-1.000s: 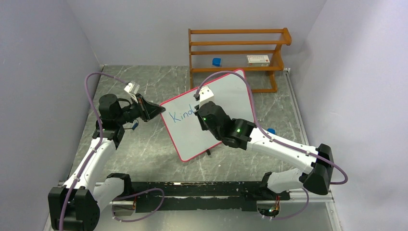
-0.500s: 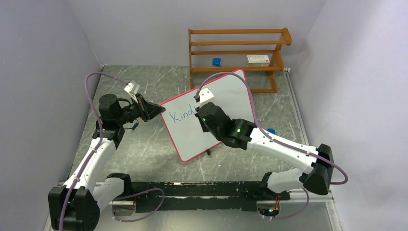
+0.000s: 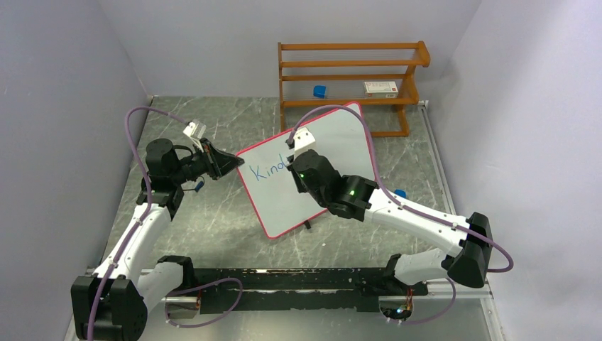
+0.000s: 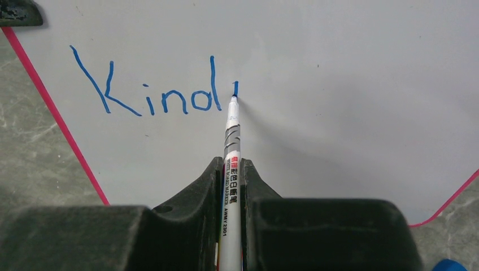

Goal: Write a sentence on the whiteboard

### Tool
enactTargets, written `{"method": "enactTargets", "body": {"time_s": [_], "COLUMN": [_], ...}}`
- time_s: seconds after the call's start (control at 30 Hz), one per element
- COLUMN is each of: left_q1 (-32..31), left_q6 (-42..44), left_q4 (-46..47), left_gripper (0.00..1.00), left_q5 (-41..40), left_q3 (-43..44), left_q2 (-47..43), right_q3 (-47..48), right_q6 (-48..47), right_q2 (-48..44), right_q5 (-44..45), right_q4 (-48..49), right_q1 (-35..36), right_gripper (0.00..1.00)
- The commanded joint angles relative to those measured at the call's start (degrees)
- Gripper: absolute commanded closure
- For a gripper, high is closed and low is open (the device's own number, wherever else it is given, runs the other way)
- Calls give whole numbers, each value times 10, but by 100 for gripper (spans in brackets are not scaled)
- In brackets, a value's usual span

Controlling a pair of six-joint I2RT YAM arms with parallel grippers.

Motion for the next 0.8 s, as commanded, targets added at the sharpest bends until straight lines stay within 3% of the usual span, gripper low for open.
{"method": "enactTargets", "body": {"time_s": [0.0,0.77], "left_q1": [-1,-1], "left_q6": [29,29], "left_q4": [-27,-28], "left_gripper": [95,95], "left_q5": [-9,-10], "left_q3": [0,-1], "left_q2": [10,9], "right_q3": [8,-6], "right_q6": [-10,12], "right_q2": [1,-5], "right_q5": [19,11], "right_q4": [30,-8], "right_q1": [-4,-15], "right_gripper": [100,100]}}
